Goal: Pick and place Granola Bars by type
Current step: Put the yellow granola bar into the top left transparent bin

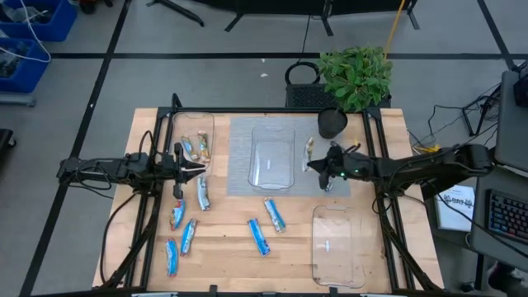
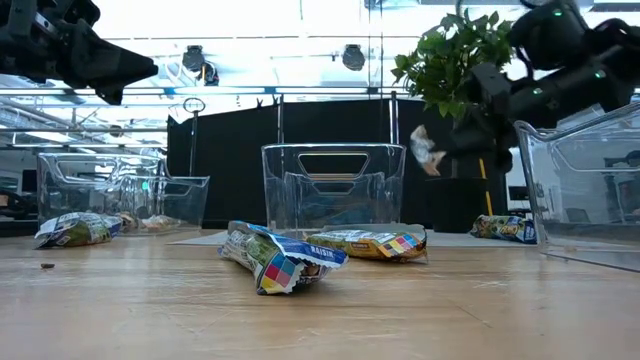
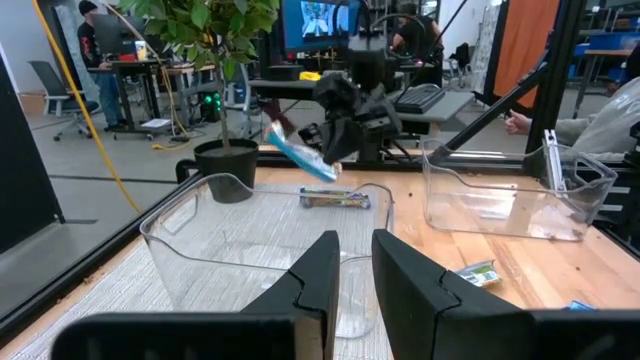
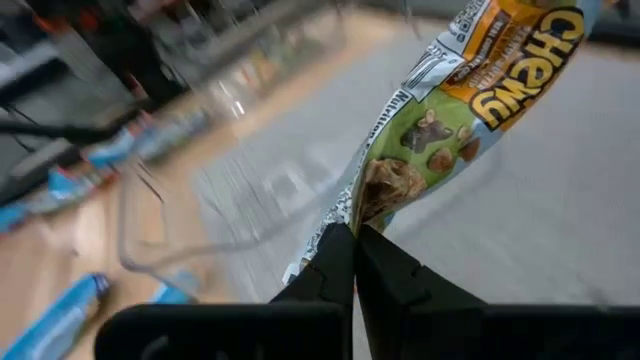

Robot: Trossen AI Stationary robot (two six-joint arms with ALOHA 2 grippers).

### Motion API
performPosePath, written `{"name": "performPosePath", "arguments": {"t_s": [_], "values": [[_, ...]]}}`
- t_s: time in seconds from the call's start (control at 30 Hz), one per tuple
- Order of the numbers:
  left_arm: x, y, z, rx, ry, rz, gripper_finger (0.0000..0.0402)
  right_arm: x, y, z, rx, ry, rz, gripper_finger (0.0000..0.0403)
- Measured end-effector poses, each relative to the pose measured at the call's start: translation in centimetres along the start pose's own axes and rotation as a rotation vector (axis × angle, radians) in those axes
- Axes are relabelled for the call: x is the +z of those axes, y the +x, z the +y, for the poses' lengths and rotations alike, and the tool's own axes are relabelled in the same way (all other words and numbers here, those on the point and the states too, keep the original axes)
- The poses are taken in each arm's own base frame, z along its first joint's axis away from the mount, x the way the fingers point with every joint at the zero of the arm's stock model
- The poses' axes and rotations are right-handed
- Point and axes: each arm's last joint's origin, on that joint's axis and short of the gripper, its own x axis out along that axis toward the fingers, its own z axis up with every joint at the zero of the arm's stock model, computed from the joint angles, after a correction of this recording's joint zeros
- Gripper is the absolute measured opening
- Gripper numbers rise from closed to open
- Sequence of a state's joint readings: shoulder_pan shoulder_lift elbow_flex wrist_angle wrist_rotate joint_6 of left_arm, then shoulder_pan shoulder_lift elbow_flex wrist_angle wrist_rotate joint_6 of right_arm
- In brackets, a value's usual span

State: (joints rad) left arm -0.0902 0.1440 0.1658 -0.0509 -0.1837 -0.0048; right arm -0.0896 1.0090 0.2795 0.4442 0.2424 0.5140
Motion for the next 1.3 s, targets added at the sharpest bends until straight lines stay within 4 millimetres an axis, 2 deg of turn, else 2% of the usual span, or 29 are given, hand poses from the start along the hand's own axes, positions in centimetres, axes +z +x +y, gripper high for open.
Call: {"name": "performPosePath", "arguments": {"t_s": [0.2,0.5,0.67,0.97,1.3], "values": [[0.0,0.0,0.0,0.0,0.0,0.0,0.0067,0.1,-0.7,-0.8,0.052,-0.081,-0.177,0.0],[0.0,0.0,0.0,0.0,0.0,-0.001,0.0067,-0.5,-2.0,-2.1,0.087,-0.148,-0.285,0.0],[0.0,0.0,0.0,0.001,0.0,-0.001,0.0067,1.0,-3.5,-1.7,0.163,-0.147,-0.468,0.0],[0.0,0.0,0.0,0.0,0.0,0.0,0.0067,1.8,-4.9,-1.5,0.164,-0.243,-0.554,0.0],[0.0,0.0,0.0,0.0,0.0,0.0,0.0067,1.4,-5.7,-1.8,0.139,-0.29,-0.515,0.0]]}}
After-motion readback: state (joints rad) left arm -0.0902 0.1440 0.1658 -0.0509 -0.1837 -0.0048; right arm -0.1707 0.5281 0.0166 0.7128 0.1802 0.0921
